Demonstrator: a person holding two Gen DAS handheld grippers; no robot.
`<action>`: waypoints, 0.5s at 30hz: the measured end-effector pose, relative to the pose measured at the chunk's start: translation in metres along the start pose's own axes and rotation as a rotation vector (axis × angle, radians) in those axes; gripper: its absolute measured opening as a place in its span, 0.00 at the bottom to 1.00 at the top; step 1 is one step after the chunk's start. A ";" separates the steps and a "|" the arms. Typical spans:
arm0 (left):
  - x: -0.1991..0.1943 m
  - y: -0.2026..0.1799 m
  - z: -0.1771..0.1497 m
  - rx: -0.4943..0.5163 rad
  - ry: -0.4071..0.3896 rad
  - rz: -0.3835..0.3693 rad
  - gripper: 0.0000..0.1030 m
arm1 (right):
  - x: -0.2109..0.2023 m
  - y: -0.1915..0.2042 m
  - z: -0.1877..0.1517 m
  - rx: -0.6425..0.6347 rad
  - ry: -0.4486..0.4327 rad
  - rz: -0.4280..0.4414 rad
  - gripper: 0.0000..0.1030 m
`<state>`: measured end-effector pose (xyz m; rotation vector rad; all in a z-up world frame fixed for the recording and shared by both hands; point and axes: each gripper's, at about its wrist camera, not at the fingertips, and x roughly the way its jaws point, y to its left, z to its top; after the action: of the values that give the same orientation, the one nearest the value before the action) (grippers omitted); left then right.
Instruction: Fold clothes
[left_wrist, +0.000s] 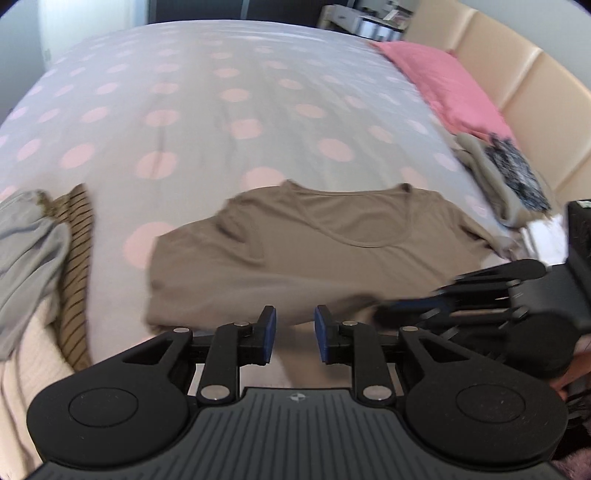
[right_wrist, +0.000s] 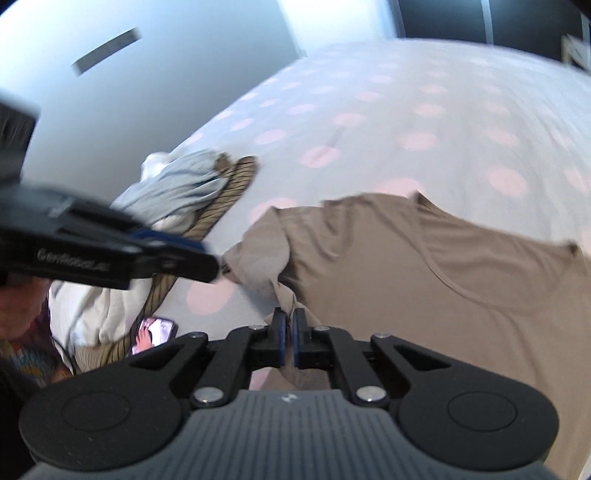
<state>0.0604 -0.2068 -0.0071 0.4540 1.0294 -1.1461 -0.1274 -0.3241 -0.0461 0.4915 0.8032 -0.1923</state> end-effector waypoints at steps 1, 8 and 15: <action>0.001 0.004 -0.001 -0.011 0.004 0.021 0.20 | -0.002 -0.007 0.001 0.031 0.002 -0.006 0.04; 0.013 0.030 -0.008 -0.036 0.037 0.150 0.20 | -0.024 -0.061 0.015 0.234 -0.051 -0.028 0.04; 0.036 0.035 -0.017 0.010 0.110 0.202 0.20 | -0.051 -0.108 0.021 0.372 -0.124 -0.077 0.04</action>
<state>0.0866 -0.1995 -0.0529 0.6200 1.0473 -0.9543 -0.1859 -0.4295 -0.0343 0.7918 0.6665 -0.4440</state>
